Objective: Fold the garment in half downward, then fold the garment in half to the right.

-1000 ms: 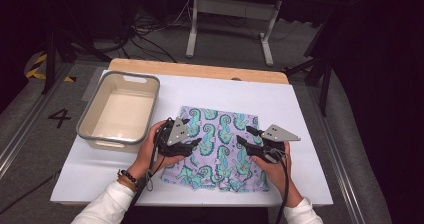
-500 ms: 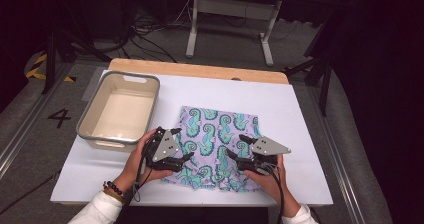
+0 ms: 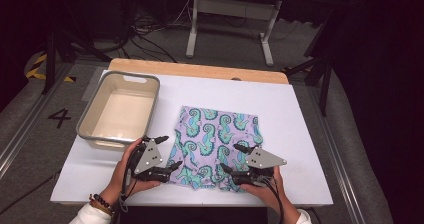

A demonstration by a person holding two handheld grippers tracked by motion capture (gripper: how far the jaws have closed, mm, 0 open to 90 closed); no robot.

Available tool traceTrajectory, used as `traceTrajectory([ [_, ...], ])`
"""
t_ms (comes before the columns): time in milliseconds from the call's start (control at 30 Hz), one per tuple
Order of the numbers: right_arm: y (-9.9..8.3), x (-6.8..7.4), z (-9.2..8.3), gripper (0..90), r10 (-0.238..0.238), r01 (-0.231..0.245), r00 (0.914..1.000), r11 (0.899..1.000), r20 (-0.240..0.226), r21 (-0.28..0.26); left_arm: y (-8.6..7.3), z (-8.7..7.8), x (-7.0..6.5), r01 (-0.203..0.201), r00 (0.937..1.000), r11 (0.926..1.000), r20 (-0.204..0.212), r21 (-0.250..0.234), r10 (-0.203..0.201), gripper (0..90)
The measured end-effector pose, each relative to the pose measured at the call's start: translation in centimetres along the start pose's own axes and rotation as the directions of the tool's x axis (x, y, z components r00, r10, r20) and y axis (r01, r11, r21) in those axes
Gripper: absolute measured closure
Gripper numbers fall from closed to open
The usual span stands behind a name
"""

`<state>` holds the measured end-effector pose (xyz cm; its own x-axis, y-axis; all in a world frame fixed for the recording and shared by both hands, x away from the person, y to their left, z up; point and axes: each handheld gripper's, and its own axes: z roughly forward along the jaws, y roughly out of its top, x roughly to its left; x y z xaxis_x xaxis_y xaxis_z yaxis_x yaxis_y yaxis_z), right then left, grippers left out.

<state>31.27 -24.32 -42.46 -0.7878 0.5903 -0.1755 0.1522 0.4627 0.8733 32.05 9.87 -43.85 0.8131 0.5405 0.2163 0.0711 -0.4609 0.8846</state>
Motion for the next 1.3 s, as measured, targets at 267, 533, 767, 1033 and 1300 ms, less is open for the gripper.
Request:
traceTrajectory([
  [267,-0.3,1.1,0.1,22.8,-0.020,0.020,0.9996,1.000,-0.022,0.014,-1.8,-1.1,-0.1,0.041,0.9991,0.9985,-0.001,0.036,-0.041,16.4],
  [533,-0.1,1.9,0.5,22.5,-0.031,0.032,0.9979,0.999,-0.058,0.018,-2.4,-1.5,-0.1,0.063,0.9980,0.9967,0.001,0.051,-0.063,15.2],
  [767,0.1,2.1,0.9,23.0,-0.027,0.029,0.9963,0.999,-0.081,0.023,-2.5,-1.4,-0.2,0.061,0.9982,0.9956,-0.001,0.071,-0.061,14.9],
  [1033,0.6,3.0,1.7,25.4,-0.039,0.042,0.9945,0.998,-0.098,0.037,-2.7,-1.1,-0.3,0.067,0.9976,0.9936,0.008,0.090,-0.068,14.4],
  [1300,0.9,4.3,2.6,29.4,-0.012,0.021,0.9873,0.998,-0.159,0.054,-2.0,-0.5,0.0,0.060,0.9982,0.9944,0.004,0.087,-0.060,14.4],
])
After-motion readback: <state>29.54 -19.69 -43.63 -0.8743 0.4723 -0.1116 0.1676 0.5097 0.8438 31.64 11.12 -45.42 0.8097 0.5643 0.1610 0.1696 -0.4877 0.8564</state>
